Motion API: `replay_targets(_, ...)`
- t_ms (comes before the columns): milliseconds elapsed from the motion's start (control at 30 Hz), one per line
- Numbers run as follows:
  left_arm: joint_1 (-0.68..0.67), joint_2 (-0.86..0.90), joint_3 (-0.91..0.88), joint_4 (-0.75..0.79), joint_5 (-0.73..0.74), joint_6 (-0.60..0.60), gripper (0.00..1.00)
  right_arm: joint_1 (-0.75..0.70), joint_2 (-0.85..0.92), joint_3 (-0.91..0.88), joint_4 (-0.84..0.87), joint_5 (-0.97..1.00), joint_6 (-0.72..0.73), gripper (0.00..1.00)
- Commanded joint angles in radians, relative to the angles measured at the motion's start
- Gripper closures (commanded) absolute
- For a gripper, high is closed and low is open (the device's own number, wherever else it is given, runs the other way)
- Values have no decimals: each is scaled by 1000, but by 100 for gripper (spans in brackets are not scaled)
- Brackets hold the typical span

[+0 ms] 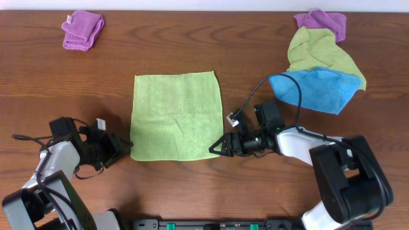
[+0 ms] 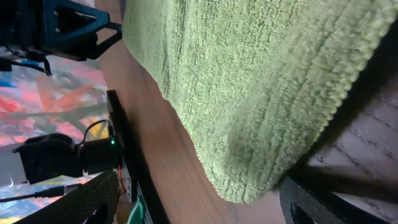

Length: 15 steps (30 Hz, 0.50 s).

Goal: Fold the cloth
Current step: 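Grasp the green cloth's left and right edges with both grippers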

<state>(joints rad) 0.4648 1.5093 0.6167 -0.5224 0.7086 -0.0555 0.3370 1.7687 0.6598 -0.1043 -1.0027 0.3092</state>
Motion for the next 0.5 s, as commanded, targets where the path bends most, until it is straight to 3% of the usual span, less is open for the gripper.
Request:
replay_targets(0, 0, 7, -8, 5, -6, -13, 53, 11, 34, -21, 5, 86, 13, 17)
replay_targets(167, -37, 9, -12, 31, -9, -13, 53, 11, 34, -21, 11, 86, 17, 17)
replay_targets(300, -42, 34, -49, 80, 61, -29, 63, 11, 34, -21, 10, 86, 17, 18)
replay_targets(467, -3, 90, -103, 134, 115, -23, 62, 11, 34, -21, 11, 86, 28, 19)
